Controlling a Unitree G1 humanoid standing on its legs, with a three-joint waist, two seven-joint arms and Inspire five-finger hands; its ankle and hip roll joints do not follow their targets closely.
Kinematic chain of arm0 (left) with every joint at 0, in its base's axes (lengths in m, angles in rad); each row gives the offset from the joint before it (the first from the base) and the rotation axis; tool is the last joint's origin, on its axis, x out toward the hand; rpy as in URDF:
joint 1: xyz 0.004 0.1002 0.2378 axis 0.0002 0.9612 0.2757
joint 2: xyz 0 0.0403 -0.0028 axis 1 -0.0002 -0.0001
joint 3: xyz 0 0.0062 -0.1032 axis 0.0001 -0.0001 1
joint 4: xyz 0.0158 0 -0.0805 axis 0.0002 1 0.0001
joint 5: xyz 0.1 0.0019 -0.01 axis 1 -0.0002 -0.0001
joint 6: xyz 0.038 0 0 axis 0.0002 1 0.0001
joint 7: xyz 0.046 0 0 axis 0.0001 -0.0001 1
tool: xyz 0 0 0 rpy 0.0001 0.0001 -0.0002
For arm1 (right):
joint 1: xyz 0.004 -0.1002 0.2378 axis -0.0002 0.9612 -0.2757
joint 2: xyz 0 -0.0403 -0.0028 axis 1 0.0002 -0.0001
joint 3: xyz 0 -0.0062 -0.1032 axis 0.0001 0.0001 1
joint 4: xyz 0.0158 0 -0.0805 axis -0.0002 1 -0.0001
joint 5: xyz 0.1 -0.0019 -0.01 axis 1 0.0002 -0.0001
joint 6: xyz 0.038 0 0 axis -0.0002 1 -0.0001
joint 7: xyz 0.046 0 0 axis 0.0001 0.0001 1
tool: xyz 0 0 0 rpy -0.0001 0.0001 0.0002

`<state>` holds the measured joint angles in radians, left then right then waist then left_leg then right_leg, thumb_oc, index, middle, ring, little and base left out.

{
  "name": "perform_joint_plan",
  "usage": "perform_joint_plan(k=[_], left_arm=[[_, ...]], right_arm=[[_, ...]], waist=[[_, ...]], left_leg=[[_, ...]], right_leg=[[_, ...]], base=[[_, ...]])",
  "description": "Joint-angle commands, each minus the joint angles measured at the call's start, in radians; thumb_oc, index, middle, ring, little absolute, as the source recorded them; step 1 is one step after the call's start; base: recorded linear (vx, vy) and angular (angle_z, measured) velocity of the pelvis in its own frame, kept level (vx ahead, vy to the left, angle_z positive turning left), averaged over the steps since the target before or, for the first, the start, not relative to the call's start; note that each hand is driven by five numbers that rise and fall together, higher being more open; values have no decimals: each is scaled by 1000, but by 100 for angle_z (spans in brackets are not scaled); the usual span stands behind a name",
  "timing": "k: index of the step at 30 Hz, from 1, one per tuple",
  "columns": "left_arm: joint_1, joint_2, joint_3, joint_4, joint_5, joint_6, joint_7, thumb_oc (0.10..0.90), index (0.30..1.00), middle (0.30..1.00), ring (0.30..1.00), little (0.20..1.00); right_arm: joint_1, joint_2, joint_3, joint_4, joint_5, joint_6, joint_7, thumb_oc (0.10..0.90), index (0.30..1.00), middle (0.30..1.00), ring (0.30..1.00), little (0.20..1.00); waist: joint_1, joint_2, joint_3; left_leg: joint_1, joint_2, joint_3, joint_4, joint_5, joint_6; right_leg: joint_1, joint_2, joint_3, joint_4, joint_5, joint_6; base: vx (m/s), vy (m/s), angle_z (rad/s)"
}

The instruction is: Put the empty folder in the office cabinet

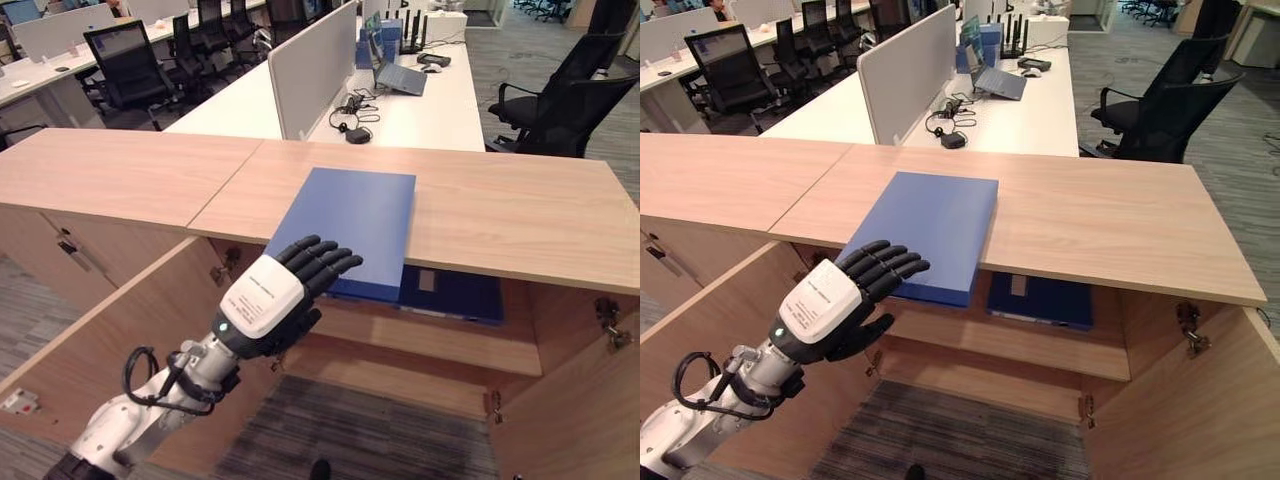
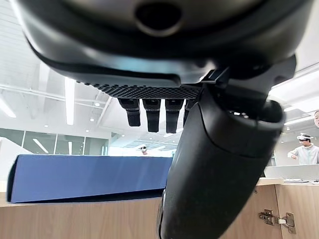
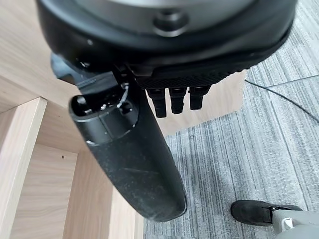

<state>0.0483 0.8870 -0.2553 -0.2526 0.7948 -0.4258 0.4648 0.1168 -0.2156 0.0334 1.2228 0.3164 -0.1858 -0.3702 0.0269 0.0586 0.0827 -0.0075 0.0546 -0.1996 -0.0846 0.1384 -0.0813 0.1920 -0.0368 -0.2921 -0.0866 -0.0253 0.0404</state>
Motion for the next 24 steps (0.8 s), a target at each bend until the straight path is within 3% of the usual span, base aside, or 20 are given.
perform_joint_plan(k=[1,24], left_arm=[[-154,-26,27,-34,-28,13,43,800,900,900,900,900],[-252,-100,-49,99,14,72,64,800,900,900,900,900]], right_arm=[[-34,-38,24,-21,-23,-24,-15,800,900,900,900,900],[-30,-32,53,-25,-44,-14,2,800,900,900,900,900]], waist=[[-2,-14,-11],[-26,-36,-24]], left_leg=[[70,80,34,-3,-141,-51],[79,78,59,-3,-151,-47]], right_leg=[[-47,-41,1,40,-70,42],[-53,-44,25,38,-56,46]], base=[[10,8,-9],[4,5,-4]])
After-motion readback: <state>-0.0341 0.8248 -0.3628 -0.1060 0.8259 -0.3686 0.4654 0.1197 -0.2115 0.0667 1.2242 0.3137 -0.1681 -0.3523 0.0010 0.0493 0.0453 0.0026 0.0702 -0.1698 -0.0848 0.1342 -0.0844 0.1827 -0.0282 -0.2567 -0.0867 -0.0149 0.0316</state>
